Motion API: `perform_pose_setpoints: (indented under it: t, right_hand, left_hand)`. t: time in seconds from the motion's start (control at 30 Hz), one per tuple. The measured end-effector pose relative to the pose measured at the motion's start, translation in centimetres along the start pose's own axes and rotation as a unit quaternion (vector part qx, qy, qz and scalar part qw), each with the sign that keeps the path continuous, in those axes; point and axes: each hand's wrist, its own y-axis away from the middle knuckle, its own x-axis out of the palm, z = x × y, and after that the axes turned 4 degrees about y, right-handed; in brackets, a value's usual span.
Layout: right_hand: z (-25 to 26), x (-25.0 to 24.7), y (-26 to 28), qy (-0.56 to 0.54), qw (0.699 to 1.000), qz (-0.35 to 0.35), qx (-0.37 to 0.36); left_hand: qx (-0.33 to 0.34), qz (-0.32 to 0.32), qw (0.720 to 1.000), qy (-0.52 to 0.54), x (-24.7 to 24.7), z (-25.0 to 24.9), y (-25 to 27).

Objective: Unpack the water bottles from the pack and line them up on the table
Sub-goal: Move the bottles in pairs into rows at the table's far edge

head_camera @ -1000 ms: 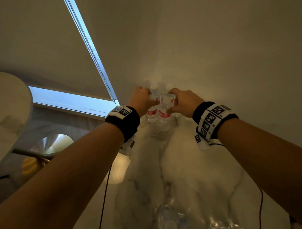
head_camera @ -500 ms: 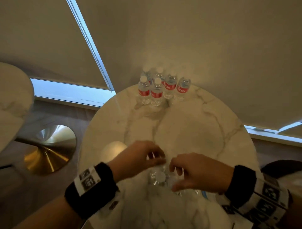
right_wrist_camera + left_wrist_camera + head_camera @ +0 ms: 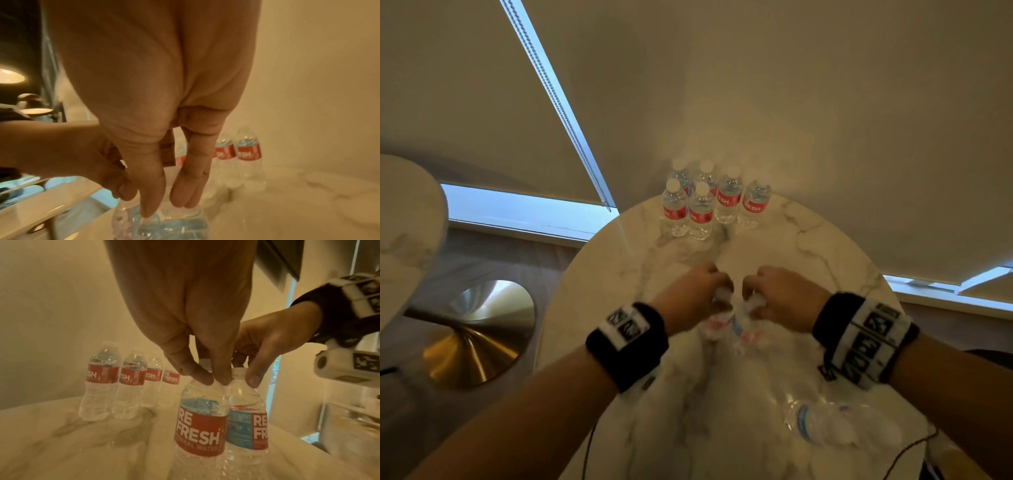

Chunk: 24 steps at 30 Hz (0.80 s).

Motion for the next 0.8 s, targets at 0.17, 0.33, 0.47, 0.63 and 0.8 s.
perform_pose_setpoints:
  t: [0.17,0.33,0.47,0.63,0.8]
  right_hand:
    - [-4.9,-5.5,-6.7,0.012,0.995,-0.070,0.065]
    - [-7.5,-8.4,-10.8,0.019,0.991,-0.104,0.079]
    - [-8.3,-9.2,-12.3,0.024,0.993,-0.101,0.049]
    - [-8.5,-9.2,-12.6,0.014,0.993,-0.106,0.058]
    - [-7.8,-8.7,-13.3,0.022,0.974,-0.172,0.144]
  left_hand:
    - [0.000,-0.057,0.998,-0.012,-4.0,0.8,-9.6]
    - [-0.010,-0.090,0.995,-0.038,-6.1,1.6,-15.7]
    - [-0.037,-0.099,0.993,-0.057,-6.5,3.2,-18.1]
    - [-0.036,-0.110,0.989,-0.090,-6.5,4.2,-19.0]
    - [-0.029,-0.119,0.988,-0.092,-6.4,3.8,-19.3]
